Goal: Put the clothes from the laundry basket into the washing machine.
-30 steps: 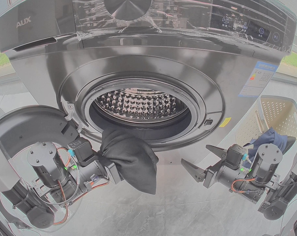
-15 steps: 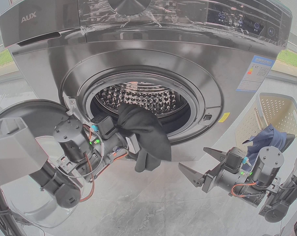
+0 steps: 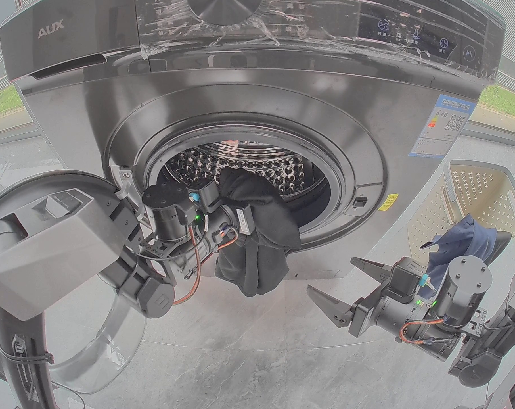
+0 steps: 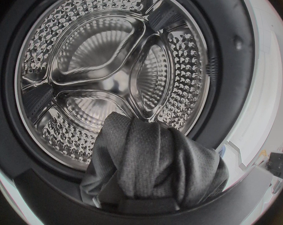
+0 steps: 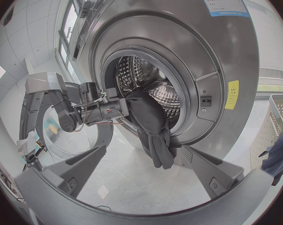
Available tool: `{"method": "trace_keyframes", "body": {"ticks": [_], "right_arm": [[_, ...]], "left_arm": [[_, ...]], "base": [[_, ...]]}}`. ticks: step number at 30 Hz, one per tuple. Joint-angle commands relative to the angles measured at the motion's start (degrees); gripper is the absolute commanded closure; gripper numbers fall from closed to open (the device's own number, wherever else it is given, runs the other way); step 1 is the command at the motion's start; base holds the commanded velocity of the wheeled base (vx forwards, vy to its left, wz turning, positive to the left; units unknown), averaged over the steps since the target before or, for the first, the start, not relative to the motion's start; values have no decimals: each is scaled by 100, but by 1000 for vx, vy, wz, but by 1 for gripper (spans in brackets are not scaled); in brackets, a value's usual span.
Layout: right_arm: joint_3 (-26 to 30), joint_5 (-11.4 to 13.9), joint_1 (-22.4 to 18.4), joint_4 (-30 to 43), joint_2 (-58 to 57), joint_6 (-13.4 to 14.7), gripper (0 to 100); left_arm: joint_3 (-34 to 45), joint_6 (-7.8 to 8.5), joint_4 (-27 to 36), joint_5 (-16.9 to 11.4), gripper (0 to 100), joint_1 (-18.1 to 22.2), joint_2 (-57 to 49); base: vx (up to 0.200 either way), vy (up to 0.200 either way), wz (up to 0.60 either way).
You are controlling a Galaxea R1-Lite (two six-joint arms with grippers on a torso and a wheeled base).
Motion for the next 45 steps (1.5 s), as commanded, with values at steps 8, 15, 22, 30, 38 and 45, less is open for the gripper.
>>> {"method": "trace_keyframes", "body": {"ticks": [8,15,22,30,38,45], "right_arm": [[-9,-2,66,-1,43,6,0],[-9,-2,119,-1,78,14,0],[-9,-2,110,-1,78,6,0],[-27,-2,110,-1,87,14,0],[-36,7,110,-1,78,14,0],[-53,-2,110,-1,78,6,0]], "left_arm": [[-2851,-88,1559,115,100,332,1187],[-4424,-193,2341,466,100,385,1873],[-5767,-474,3246,941,100,438,2286],[-5767,-545,3264,959,0,446,2268],[-4794,-1142,3950,923,0,323,1477],[-3422,-1230,4802,721,0,235,599]], "base": [[0,0,0],[0,0,0],[0,0,0],[0,0,0],[0,0,0],[0,0,0]]}}
